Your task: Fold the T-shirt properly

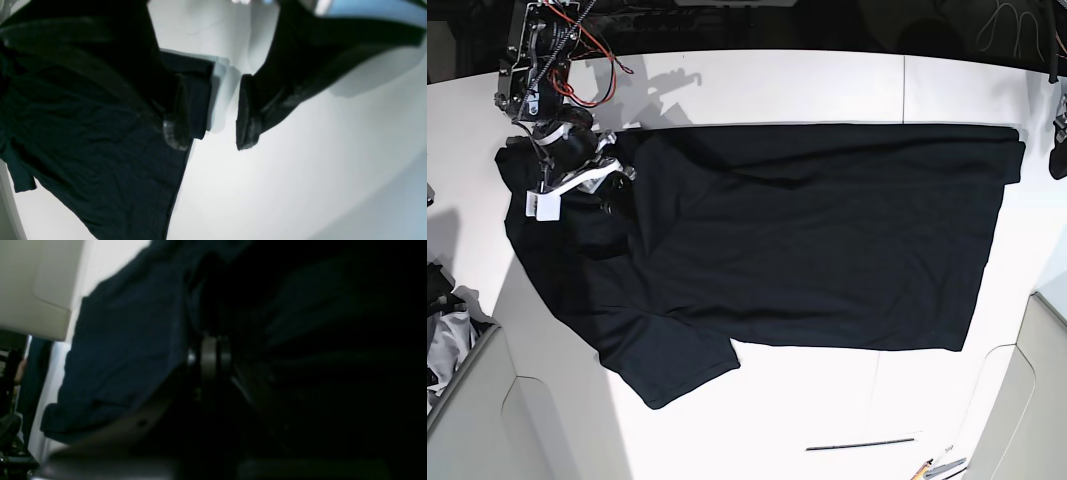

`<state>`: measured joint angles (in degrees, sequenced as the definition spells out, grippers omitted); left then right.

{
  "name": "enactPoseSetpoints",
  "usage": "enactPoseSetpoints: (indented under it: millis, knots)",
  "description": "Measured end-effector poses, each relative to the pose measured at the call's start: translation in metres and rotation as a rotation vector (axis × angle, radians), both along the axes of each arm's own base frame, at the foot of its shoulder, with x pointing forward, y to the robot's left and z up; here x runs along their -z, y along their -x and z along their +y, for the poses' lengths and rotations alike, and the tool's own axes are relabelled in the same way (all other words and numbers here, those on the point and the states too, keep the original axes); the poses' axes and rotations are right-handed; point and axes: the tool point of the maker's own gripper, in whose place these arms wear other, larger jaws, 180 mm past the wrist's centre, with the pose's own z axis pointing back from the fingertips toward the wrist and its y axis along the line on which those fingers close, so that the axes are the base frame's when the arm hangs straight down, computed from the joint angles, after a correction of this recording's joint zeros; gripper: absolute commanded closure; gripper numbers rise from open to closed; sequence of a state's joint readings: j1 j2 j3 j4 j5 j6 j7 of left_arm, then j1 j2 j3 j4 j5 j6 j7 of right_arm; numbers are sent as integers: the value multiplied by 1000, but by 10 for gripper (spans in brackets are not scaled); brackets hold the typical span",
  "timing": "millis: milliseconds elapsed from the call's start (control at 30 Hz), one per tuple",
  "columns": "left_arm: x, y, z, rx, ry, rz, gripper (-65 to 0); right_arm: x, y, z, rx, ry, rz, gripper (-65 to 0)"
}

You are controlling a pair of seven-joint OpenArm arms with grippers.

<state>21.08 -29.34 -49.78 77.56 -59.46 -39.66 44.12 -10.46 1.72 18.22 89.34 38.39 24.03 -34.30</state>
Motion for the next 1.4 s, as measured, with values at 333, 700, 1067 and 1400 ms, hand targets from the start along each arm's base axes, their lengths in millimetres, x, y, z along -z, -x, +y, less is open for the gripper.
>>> enactPoseSetpoints:
  millis: [333,700,1067,1400]
  knots:
    - [0,0,0,0,0,0,-267,-17,-9,45,-163,-18,-85,0]
    - [0,0,0,0,0,0,-267,-66,-74,70,-274,206,-297,0]
    - [0,0,0,0,0,0,-267,-80,-95,65,-252,249,-352,-299]
    - [-3,-2,-1,-2,15,-19,-266,-114,-135,-4,-64,339,-367,-17]
